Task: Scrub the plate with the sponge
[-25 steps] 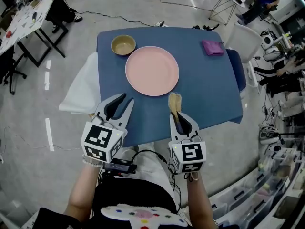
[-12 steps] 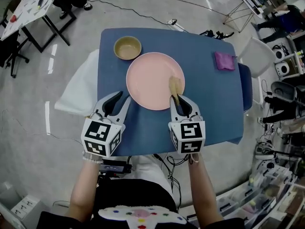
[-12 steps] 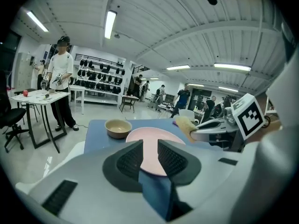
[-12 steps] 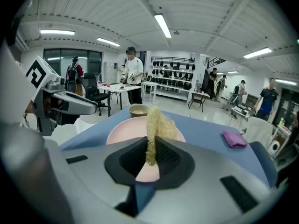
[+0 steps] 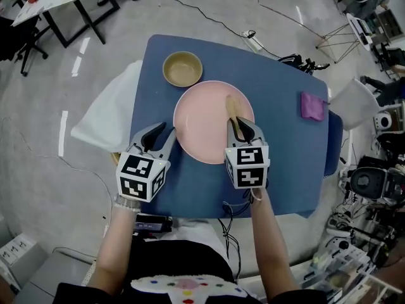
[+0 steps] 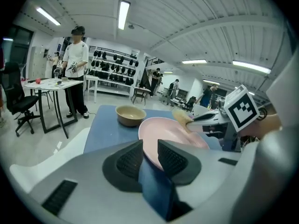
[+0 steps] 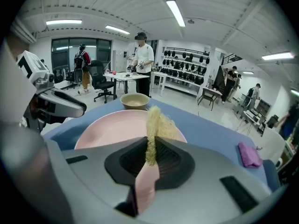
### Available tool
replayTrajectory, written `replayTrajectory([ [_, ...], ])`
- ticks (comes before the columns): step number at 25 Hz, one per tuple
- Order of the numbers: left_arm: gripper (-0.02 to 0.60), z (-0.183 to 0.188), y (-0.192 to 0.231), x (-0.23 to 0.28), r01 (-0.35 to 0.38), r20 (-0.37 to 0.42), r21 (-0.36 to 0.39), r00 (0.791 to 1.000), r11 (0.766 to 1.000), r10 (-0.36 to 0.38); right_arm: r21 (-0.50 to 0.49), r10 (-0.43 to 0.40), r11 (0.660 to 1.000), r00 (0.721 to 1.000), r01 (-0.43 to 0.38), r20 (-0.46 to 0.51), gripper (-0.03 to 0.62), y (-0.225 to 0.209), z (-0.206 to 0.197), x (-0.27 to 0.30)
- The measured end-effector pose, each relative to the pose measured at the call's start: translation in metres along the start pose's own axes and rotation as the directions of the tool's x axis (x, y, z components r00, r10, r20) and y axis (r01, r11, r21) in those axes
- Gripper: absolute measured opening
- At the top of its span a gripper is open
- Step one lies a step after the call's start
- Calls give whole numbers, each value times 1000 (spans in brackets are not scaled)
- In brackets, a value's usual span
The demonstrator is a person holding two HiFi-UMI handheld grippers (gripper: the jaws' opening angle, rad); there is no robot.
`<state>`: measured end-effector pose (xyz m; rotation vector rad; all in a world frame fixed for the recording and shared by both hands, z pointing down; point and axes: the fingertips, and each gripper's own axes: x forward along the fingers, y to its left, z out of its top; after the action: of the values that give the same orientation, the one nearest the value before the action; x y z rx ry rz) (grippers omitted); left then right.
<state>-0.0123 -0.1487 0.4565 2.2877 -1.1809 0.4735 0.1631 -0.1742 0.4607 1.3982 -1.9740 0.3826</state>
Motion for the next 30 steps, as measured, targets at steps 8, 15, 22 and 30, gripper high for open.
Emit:
replayTrajectory([
  [8, 98, -10, 10, 22, -19, -34, -54, 999, 998, 17, -60, 0, 998, 997, -5, -77, 40, -8, 1, 38],
  [15, 98, -19, 14, 33, -34, -62, -80, 998, 996, 29, -143, 9, 989, 990, -30, -143, 40, -10, -4, 62],
  [22, 98, -22, 14, 40, -30, -69, -106, 997, 994, 23, -216, 35, 973, 977, -81, -209, 40, -5, -8, 78],
  [30, 98, -23, 15, 41, -33, -65, -122, 998, 992, 25, -334, 51, 935, 976, -122, -213, 40, 9, 0, 91],
])
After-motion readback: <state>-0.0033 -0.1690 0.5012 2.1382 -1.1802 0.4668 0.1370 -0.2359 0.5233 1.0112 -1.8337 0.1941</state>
